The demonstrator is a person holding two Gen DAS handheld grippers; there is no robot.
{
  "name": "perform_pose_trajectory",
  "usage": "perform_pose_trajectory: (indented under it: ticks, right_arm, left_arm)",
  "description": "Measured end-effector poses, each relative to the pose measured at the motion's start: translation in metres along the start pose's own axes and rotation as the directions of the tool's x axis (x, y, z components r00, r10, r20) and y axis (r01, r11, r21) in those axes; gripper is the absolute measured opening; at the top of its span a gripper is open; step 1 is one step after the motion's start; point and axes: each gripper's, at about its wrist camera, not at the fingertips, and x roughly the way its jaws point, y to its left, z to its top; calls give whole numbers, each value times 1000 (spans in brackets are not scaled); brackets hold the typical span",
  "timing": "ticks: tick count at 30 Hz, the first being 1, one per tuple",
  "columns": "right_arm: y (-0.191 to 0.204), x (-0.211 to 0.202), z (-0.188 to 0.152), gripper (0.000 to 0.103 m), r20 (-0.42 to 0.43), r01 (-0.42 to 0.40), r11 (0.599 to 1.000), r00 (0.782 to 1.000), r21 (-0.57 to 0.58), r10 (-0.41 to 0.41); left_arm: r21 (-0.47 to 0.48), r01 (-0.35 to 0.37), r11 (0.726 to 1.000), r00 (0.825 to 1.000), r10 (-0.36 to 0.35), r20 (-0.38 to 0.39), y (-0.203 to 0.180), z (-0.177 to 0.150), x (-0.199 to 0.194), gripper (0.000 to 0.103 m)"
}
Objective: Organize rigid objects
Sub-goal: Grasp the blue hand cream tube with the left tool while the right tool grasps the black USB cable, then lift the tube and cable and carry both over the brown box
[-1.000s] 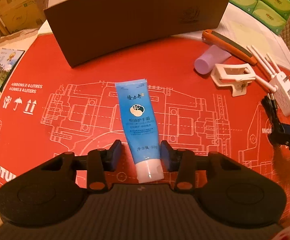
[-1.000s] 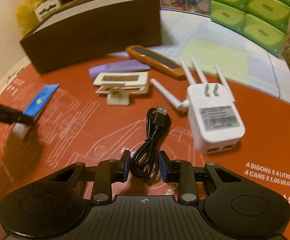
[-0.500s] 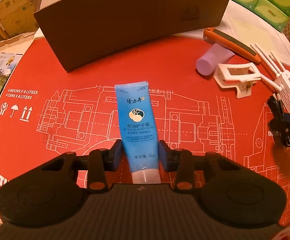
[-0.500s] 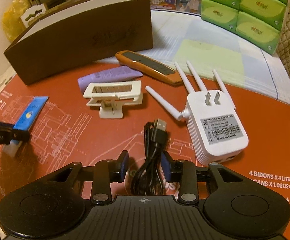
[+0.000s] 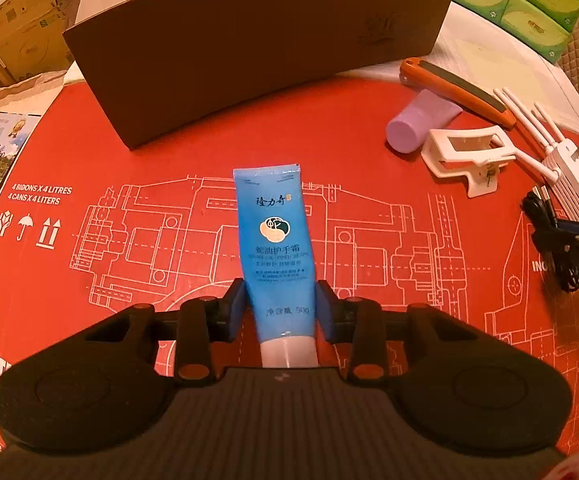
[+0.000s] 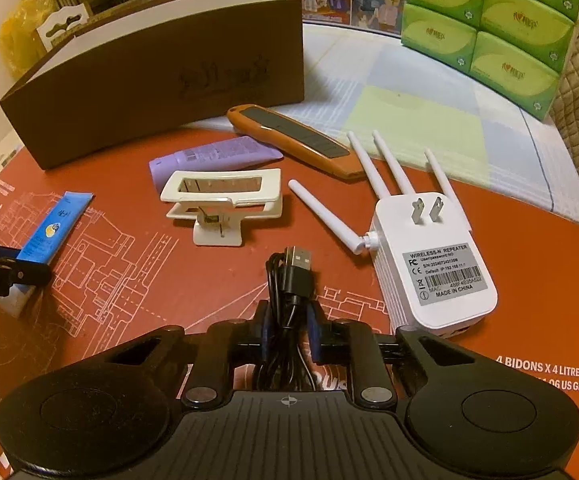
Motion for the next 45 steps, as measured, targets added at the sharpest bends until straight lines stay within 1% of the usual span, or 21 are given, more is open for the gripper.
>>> perform_pose_trajectory:
  ticks: [7,11,18,23,29,35,41,45]
  right_arm:
    - [3,-4,-3,14,-10,-22,1000,1000,8,22]
    - [5,-11,-3,10,-5,-49,999,999,15,49]
    - [12,-26,2,10,19,-103,994,995,19,103]
    - [19,-39,11,10,55,-140,990,989,16,139]
    - [28,-52,31,10,100,-186,982,978,15,184]
    - [36,-62,55,10,144,-228,974,964,5,225]
    - [42,-63,90,10,185,-256,967,949,-14,254]
    - [46,-61,116,10,216,-255,966,942,-35,256]
  left_arm:
    - [16,31,999,1000,-31,-3,-2,-9,-7,30]
    - [25,39,999,999,-39,20,-3,-12,-17,30]
    - [3,39,999,997,-40,62,4,-9,-36,30]
    - [-4,52,999,993,-51,110,5,-3,-56,30]
    - [-7,78,997,981,-76,176,8,12,-81,30]
    - [-9,95,995,965,-90,246,12,33,-103,30]
    - [-14,85,996,953,-77,292,22,57,-112,30]
    - [-27,68,997,947,-56,317,34,76,-113,30]
